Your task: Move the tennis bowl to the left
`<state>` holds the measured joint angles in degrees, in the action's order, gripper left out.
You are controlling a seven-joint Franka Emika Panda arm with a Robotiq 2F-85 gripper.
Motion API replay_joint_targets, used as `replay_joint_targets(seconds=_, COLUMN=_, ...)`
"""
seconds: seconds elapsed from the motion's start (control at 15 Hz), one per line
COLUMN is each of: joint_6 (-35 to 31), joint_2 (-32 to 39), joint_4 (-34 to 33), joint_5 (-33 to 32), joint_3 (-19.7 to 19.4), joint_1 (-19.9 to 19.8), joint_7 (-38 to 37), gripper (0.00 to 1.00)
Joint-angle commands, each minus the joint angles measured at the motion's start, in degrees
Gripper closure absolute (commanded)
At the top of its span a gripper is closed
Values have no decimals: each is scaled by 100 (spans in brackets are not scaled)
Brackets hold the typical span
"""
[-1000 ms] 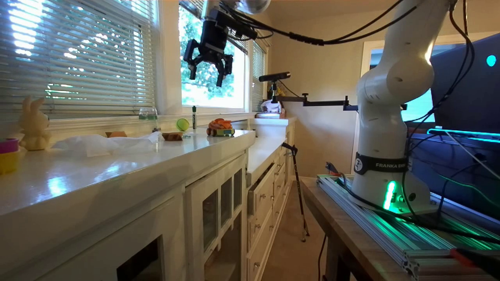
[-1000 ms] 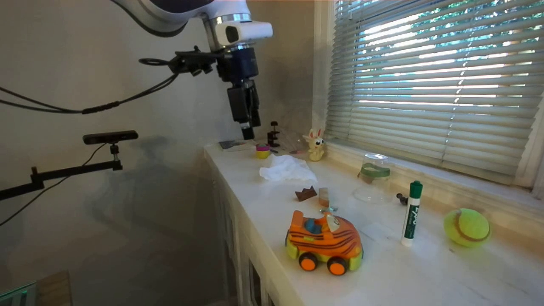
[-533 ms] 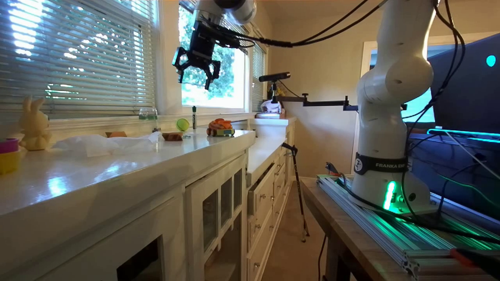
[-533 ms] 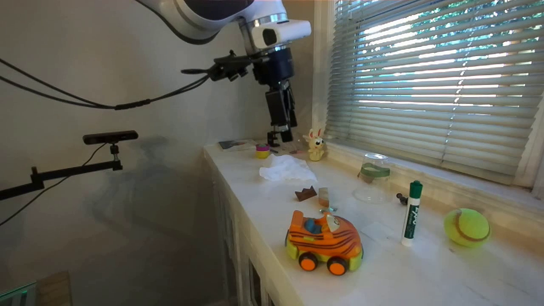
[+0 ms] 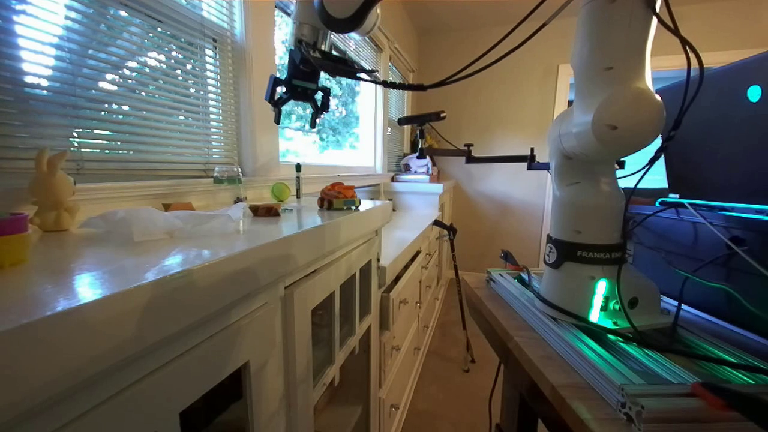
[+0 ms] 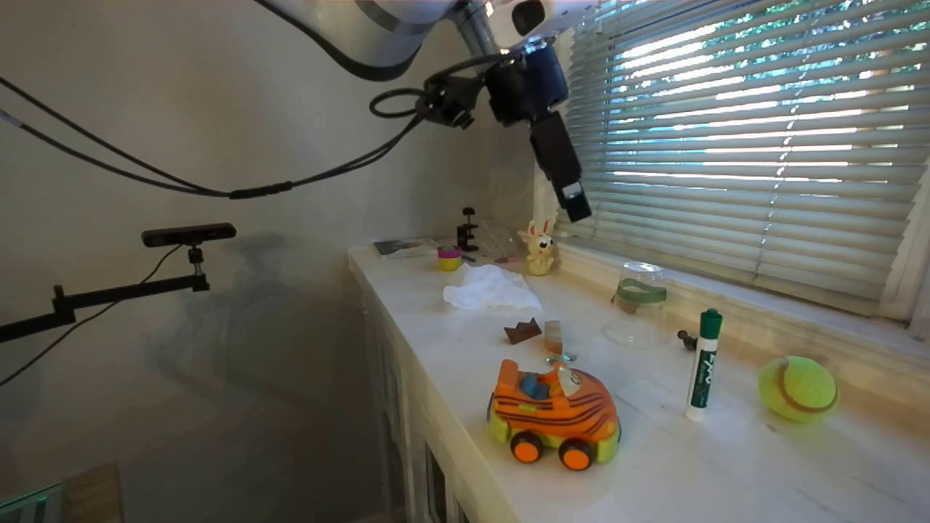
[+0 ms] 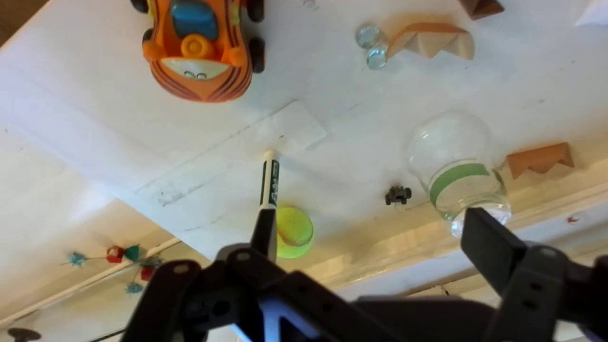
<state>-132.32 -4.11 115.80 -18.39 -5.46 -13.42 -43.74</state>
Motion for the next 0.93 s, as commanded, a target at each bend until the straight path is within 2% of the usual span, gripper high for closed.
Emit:
replay_joint_targets(seconds=0.0, joint_6=14, joint_2=53, joint_4=-54, joint_5=-15, joint_3=-135, joint_1=100, joint_7=8, gripper=0)
replay_joint_targets(seconds=0.47, joint_6=14, joint_2=72, joint_4=-53, joint_5=-13, joint_3=-142, joint_1=136, joint_7=10, gripper=0)
replay_joint_targets(seconds=0.87, joint_6=-927, joint_2=856, joint_4=-608, joint_5=-64, joint_3=-348, joint_1=88, joint_7=612, gripper=0)
